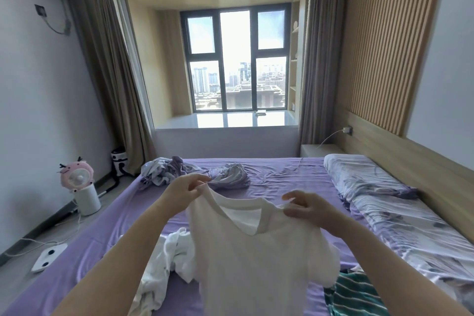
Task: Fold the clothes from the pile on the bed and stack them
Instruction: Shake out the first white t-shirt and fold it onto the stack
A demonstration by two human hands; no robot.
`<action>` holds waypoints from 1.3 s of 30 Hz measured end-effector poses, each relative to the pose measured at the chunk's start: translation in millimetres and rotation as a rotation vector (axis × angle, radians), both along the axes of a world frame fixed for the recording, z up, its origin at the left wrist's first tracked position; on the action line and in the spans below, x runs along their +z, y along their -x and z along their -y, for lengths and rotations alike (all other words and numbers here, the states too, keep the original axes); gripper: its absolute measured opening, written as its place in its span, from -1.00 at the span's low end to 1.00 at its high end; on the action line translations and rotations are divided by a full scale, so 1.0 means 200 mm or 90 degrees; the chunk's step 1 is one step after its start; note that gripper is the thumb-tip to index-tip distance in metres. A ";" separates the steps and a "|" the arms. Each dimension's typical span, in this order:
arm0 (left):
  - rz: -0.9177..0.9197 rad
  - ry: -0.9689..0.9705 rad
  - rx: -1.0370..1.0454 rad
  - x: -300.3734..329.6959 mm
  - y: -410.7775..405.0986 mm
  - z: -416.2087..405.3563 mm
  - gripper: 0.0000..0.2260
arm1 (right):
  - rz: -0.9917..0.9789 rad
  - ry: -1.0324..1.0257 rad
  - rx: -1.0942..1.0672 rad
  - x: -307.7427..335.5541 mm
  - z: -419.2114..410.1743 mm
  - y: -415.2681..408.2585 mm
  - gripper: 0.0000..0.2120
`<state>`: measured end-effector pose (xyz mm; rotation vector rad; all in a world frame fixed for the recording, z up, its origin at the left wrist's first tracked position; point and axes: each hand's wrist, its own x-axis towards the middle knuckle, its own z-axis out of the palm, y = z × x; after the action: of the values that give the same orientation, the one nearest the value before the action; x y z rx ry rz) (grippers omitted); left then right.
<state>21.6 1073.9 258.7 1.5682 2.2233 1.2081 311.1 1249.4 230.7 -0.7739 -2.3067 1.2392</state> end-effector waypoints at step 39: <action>-0.119 -0.055 0.108 -0.04 -0.48 0.61 -0.84 | -0.082 -0.224 -0.207 0.05 0.76 -0.15 -0.83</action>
<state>117.0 952.4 250.2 1.6121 2.4985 1.2646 341.7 1096.9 240.1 -0.8678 -2.1063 0.6961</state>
